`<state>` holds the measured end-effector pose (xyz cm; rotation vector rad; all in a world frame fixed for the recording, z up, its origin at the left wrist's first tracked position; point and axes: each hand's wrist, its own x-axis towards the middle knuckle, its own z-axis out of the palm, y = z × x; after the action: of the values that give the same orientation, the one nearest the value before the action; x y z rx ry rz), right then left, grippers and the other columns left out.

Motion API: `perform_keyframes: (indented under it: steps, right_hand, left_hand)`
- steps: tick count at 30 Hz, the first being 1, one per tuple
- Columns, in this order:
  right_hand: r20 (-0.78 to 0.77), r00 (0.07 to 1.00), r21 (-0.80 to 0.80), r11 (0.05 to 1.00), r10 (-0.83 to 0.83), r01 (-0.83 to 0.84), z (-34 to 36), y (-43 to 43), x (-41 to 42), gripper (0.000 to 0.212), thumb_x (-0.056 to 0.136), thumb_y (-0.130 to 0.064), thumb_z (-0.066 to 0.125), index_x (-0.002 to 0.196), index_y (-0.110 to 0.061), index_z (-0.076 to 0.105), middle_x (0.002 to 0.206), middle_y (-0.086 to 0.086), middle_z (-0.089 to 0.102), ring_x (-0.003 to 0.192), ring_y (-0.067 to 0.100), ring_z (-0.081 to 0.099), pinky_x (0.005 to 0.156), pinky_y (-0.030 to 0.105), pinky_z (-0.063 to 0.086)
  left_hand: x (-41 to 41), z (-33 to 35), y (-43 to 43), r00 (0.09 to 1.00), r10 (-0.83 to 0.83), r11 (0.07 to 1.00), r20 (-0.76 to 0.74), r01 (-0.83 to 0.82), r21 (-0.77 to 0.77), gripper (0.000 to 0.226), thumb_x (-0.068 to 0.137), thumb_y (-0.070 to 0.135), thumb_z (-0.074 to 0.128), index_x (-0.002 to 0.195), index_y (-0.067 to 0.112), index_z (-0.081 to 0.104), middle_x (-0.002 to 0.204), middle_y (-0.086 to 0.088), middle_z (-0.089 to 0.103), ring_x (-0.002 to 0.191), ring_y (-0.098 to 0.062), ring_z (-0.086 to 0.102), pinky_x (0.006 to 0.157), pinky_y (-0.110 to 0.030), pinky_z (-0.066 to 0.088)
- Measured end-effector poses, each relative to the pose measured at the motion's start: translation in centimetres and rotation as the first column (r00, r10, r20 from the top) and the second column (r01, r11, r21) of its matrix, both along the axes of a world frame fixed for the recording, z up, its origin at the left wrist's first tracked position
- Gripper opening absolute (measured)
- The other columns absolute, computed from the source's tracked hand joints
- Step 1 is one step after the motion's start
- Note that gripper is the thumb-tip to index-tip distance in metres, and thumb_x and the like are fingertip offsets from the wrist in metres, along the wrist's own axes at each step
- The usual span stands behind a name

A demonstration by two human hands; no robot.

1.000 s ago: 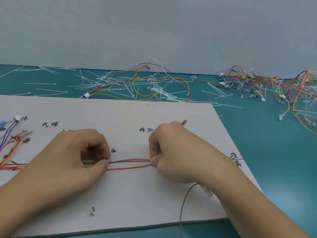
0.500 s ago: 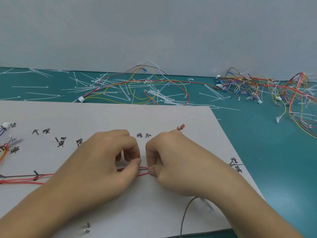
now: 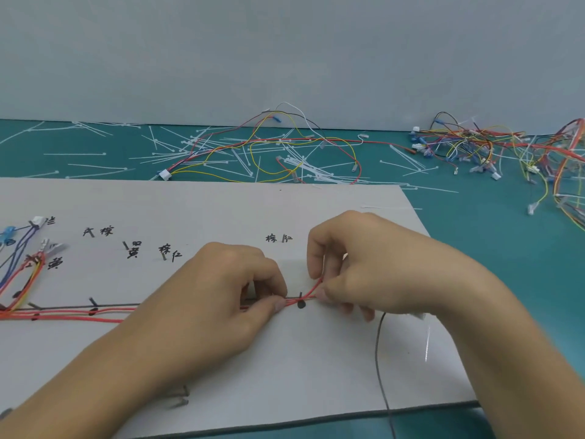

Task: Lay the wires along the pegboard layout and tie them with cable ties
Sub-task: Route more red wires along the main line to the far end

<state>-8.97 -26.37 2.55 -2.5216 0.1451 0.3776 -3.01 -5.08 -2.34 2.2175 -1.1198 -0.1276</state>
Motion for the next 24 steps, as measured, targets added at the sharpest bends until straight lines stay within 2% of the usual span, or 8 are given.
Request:
perform_keyframes:
  steps: [4,9,12,15,17,20,22,24]
  right_hand:
    - [-0.018,1.0,-0.032,0.999,-0.019,0.018,0.2,-0.8,0.2,0.013,0.082,-0.019,0.076,0.081,-0.025,0.064,0.065,-0.004,0.074,0.045,0.011,0.064,0.044,0.025,0.049]
    - [-0.005,0.998,-0.051,0.997,-0.057,0.057,0.7,-2.1,0.3,0.016,0.077,-0.03,0.081,0.081,-0.028,0.066,0.066,-0.005,0.073,0.052,0.011,0.067,0.044,0.018,0.047]
    - [-0.006,0.997,-0.018,0.997,-0.08,0.08,0.9,-2.5,0.3,0.021,0.075,-0.036,0.084,0.083,-0.028,0.067,0.063,-0.004,0.072,0.045,0.007,0.061,0.048,0.022,0.045]
    - [0.004,0.996,0.036,0.996,-0.086,0.086,1.0,-2.7,0.2,0.023,0.074,-0.034,0.086,0.079,-0.023,0.067,0.056,-0.001,0.068,0.045,0.011,0.055,0.047,0.025,0.043]
    - [0.029,0.995,0.135,0.987,-0.094,0.089,1.3,-2.7,0.3,0.017,0.077,-0.023,0.085,0.077,-0.016,0.068,0.052,-0.001,0.062,0.045,0.016,0.048,0.044,0.025,0.039]
    - [0.062,0.985,0.484,0.868,-0.162,0.112,1.7,-2.5,0.3,0.013,0.083,0.002,0.073,0.075,-0.008,0.07,0.055,0.005,0.053,0.048,0.019,0.044,0.042,0.028,0.044]
    - [0.056,0.988,0.62,0.781,-0.146,0.08,1.8,-2.0,0.4,0.014,0.085,0.007,0.07,0.076,-0.004,0.073,0.059,0.008,0.057,0.052,0.019,0.05,0.046,0.03,0.051]
    - [0.041,0.987,0.705,0.705,-0.153,0.08,1.7,-1.8,0.5,0.005,0.085,0.003,0.071,0.081,0.004,0.074,0.065,0.013,0.063,0.053,0.017,0.056,0.053,0.03,0.056]
  left_hand:
    - [-0.1,0.0,-0.6,1.0,0.015,0.999,-0.005,-0.015,-0.03,0.006,0.087,0.028,0.081,0.084,0.033,0.079,0.069,0.015,0.064,0.07,-0.008,0.059,0.059,-0.014,0.039]
    - [-0.4,0.0,-1.2,1.0,0.002,0.999,-0.014,-0.002,-0.042,0.012,0.089,0.025,0.077,0.09,0.036,0.079,0.074,0.012,0.063,0.071,-0.011,0.059,0.061,-0.027,0.048]
    - [-0.3,0.0,-1.4,1.0,-0.014,0.999,-0.025,0.013,-0.037,0.016,0.088,0.02,0.077,0.089,0.035,0.08,0.075,0.01,0.062,0.071,-0.011,0.058,0.061,-0.03,0.049]
    - [-0.3,0.0,-1.5,1.0,-0.004,1.0,-0.025,0.004,-0.027,0.015,0.088,0.02,0.076,0.089,0.035,0.079,0.076,0.011,0.062,0.071,-0.008,0.058,0.062,-0.033,0.05]
    - [-0.4,0.0,-1.6,0.999,0.008,1.0,-0.036,-0.009,-0.021,0.015,0.088,0.02,0.075,0.088,0.035,0.079,0.076,0.012,0.063,0.071,-0.008,0.058,0.063,-0.034,0.051]
    - [-0.2,-0.1,-1.7,0.995,0.03,0.999,-0.093,-0.033,-0.027,0.016,0.088,0.021,0.076,0.085,0.036,0.079,0.077,0.011,0.065,0.072,-0.01,0.059,0.064,-0.032,0.05]
    - [-0.1,-0.1,-1.7,0.992,0.047,0.998,-0.115,-0.05,-0.027,0.015,0.087,0.022,0.076,0.084,0.037,0.079,0.077,0.012,0.065,0.071,-0.011,0.059,0.064,-0.03,0.049]
    - [-0.1,-0.1,-1.7,0.991,0.052,0.998,-0.12,-0.056,-0.025,0.014,0.087,0.022,0.076,0.084,0.036,0.079,0.076,0.013,0.066,0.07,-0.01,0.06,0.063,-0.028,0.049]
